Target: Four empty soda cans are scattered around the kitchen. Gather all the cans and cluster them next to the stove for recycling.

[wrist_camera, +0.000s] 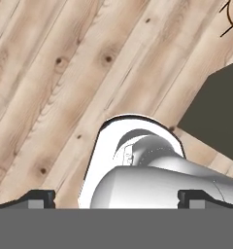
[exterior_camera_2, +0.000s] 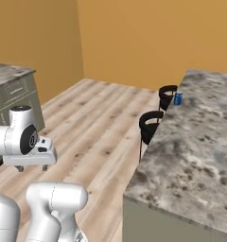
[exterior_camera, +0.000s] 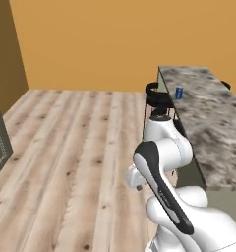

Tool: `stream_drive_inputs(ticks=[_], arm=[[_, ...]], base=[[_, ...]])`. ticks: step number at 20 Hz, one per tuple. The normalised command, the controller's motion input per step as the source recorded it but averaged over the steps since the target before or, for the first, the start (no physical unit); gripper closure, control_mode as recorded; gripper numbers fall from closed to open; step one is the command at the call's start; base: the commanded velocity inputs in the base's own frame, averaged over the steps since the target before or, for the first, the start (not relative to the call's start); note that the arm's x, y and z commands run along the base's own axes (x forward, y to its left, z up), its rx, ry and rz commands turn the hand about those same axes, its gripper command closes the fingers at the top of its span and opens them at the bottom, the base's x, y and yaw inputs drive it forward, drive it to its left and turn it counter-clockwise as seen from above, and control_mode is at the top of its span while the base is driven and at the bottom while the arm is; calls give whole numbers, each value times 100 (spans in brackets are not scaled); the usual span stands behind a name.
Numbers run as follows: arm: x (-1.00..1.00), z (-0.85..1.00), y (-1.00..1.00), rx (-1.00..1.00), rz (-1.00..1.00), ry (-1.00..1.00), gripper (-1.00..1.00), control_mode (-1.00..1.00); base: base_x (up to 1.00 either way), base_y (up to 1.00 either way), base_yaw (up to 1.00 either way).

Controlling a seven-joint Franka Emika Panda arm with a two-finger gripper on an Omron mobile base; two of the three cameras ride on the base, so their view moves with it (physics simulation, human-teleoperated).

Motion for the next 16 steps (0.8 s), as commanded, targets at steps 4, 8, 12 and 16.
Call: stream_drive_inputs(ticks=[4,8,12,16], arm=[[0,0,0,0,0,0,-100,100],[0,0,0,0,0,0,-100,100],[0,0,0,0,0,0,-100,100],[0,0,0,0,0,0,-100,100]], base=[[33,64,-1],[25,63,0],[63,23,-17],[69,15,-18]])
